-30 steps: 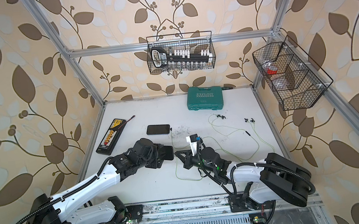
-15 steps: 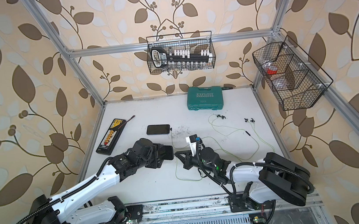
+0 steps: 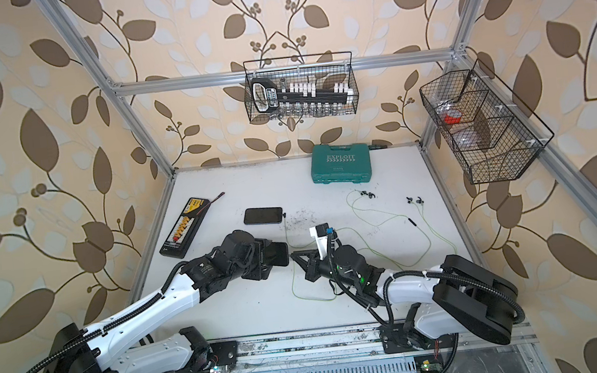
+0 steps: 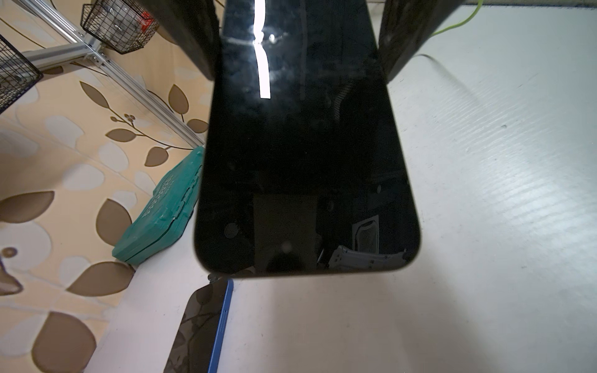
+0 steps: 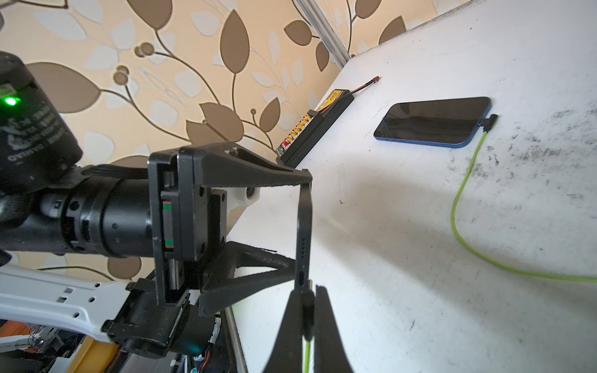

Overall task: Plug wired earphones into phones
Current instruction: Insert the wired earphone into the phone.

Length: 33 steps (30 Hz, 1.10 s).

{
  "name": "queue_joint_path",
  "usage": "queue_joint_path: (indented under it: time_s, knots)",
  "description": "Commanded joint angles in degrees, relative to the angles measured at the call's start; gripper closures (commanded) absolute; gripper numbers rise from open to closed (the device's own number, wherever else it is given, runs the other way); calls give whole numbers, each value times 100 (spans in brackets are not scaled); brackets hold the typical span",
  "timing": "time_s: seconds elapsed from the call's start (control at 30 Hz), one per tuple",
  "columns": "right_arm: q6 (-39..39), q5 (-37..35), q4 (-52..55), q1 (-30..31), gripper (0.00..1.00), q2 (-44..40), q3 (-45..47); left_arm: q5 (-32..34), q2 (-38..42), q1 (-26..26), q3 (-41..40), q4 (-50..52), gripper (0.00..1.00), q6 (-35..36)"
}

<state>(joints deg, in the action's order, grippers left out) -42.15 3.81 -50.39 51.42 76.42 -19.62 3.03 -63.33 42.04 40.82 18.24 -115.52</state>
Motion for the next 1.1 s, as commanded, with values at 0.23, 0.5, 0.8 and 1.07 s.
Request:
queue_joint_path:
  time_s: [0.23, 0.5, 0.8, 1.07]
  knots:
    - [67, -40, -171, 54, 100, -124, 6, 22, 5, 41, 22, -197, 36, -93]
    - [67, -39, -68, 62, 100, 21, -88, -3, 31, 41, 40, -194, 36, -60]
    - [69, -55, -74, 61, 100, 53, -109, -87, -41, 46, 104, -200, 36, -13]
    - [102, -81, -52, 62, 100, 21, -109, -113, -100, 50, 152, -200, 36, 14]
